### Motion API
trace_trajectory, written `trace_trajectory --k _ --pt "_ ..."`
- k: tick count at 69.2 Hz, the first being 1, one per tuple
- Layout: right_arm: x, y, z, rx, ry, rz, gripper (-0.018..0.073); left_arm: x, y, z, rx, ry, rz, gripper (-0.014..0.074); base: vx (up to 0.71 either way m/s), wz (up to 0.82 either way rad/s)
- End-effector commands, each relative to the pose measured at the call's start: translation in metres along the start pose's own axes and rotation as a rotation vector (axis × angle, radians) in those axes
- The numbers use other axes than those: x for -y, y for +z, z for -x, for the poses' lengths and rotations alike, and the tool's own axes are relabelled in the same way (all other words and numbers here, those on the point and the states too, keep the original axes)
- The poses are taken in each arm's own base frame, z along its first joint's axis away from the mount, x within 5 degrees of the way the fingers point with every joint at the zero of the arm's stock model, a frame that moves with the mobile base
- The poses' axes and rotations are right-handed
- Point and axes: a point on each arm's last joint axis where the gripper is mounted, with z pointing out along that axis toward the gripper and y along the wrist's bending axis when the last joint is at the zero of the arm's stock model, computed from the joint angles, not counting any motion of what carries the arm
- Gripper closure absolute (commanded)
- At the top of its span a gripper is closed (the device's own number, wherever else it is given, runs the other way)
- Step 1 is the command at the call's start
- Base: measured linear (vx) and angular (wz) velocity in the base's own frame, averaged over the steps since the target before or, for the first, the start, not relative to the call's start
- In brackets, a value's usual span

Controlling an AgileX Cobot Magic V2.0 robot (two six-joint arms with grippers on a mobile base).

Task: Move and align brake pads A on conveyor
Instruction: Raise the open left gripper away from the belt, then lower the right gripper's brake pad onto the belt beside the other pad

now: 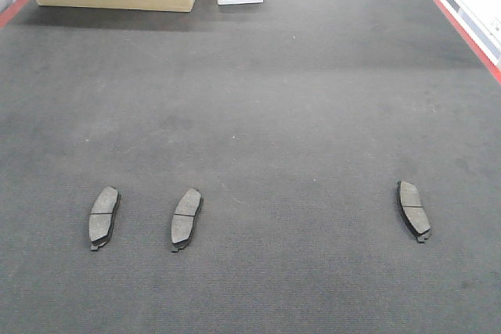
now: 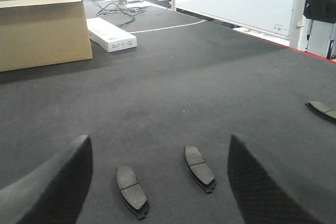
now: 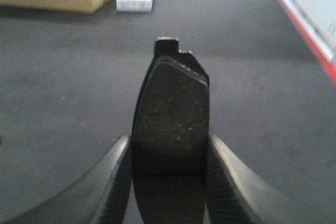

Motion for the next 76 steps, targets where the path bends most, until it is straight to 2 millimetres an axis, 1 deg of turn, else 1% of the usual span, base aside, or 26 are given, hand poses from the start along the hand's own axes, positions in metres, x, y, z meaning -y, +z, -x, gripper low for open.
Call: trace_trajectory --k 1,9,16,21,31,40,47,57,62,70,76 --pt "0.001 0.016 0.028 -0.008 0.054 0.010 0.0555 0.001 -0.001 0.012 0.074 0.004 -0.008 0.0074 0.00 0.00" --pt "-0.001 0.046 0.039 -0.163 0.109 0.046 0.0554 0.001 -0.001 0.012 0.074 0.004 -0.008 0.0074 0.00 0.00" --pt "-0.001 0.075 0.042 -0.321 0.118 0.065 0.0552 0.001 -0.001 0.012 0.074 0.004 -0.008 0.0074 0.00 0.00" --pt "0.000 0.102 0.040 -0.443 0.126 0.077 0.0552 0.001 -0.001 0.012 0.074 0.004 -0.008 0.0074 0.00 0.00" --pt "0.001 0.145 0.037 -0.561 0.152 0.082 0.0552 0.001 -0.001 0.012 0.074 0.004 -0.008 0.0074 0.00 0.00" --pt "0.000 0.175 0.033 -0.620 0.201 0.081 0.0552 0.001 -0.001 0.012 0.074 0.004 -0.008 0.0074 0.00 0.00" --pt "-0.016 0.193 0.029 -0.665 0.190 0.111 0.0552 0.001 -0.001 0.012 0.074 0.004 -0.008 0.0074 0.00 0.00" --pt "-0.054 0.218 0.020 -0.735 0.130 0.132 0.0552 0.001 -0.001 0.012 0.074 0.004 -0.008 0.0074 0.00 0.00" --pt "-0.070 0.231 0.014 -0.759 0.093 0.098 0.0552 0.001 -0.001 0.012 0.074 0.004 -0.008 0.0074 0.00 0.00" --pt "-0.085 0.249 0.009 -0.773 0.080 0.033 0.0545 0.001 -0.001 0.012 0.074 0.004 -0.008 0.0074 0.00 0.00" --pt "-0.091 0.261 0.005 -0.796 0.087 0.006 0.0524 0.001 -0.001 0.012 0.074 0.004 -0.008 0.0074 0.00 0.00"
